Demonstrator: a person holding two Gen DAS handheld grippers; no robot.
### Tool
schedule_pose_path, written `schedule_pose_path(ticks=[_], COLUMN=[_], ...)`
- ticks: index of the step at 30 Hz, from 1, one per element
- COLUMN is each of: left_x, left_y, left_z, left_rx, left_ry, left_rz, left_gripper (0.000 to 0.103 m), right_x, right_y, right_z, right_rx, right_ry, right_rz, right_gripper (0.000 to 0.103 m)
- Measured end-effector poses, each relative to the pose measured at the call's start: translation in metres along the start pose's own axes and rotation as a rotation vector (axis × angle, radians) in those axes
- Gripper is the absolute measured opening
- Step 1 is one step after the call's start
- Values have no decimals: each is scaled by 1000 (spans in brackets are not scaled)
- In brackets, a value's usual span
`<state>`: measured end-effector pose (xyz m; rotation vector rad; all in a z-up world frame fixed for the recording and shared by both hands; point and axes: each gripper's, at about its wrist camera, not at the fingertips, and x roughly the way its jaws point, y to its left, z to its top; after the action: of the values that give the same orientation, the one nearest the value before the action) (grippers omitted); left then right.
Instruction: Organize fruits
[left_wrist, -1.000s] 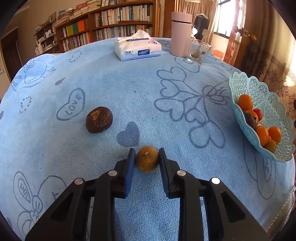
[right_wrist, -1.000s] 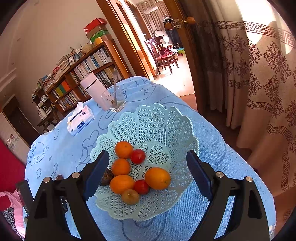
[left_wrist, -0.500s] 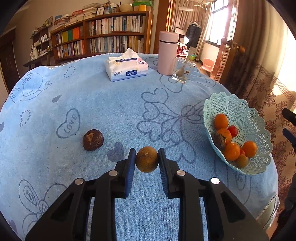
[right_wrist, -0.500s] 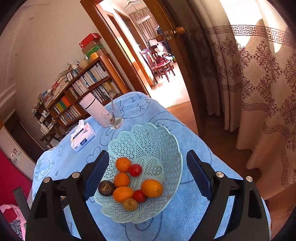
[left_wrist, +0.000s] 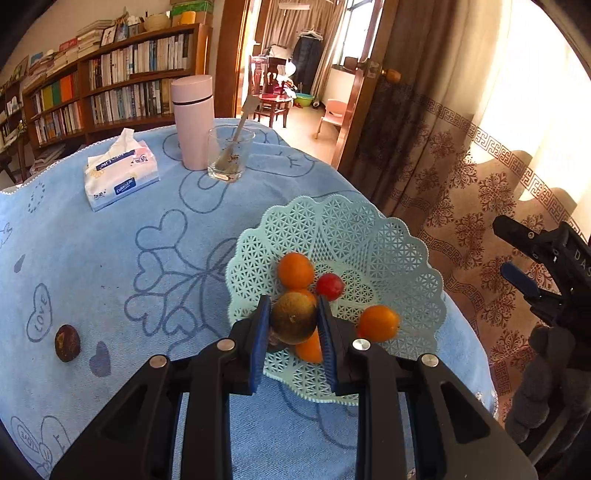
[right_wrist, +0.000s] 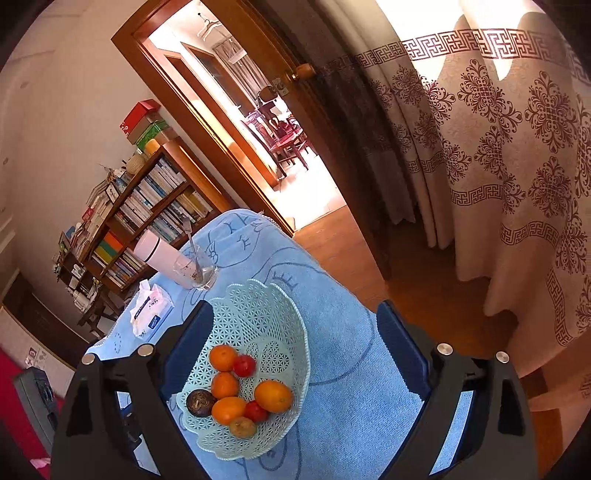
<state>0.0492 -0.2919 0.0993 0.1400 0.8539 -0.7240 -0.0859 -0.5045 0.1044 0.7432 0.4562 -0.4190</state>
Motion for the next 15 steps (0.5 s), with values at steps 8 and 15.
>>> schedule_pose_path(ticks=[8, 15], left_x=[35, 22], left_y=[-38, -34], left_z=[7, 6], left_rx=[51, 70], left_ry=[57, -45], left_rz=[-54, -44], left_gripper=[26, 85], right_x=[0, 5], right_y=[0, 1], right_z=[2, -1], right_rx=[11, 21], right_ry=[15, 22], right_rz=[19, 17], right_gripper=[91, 98])
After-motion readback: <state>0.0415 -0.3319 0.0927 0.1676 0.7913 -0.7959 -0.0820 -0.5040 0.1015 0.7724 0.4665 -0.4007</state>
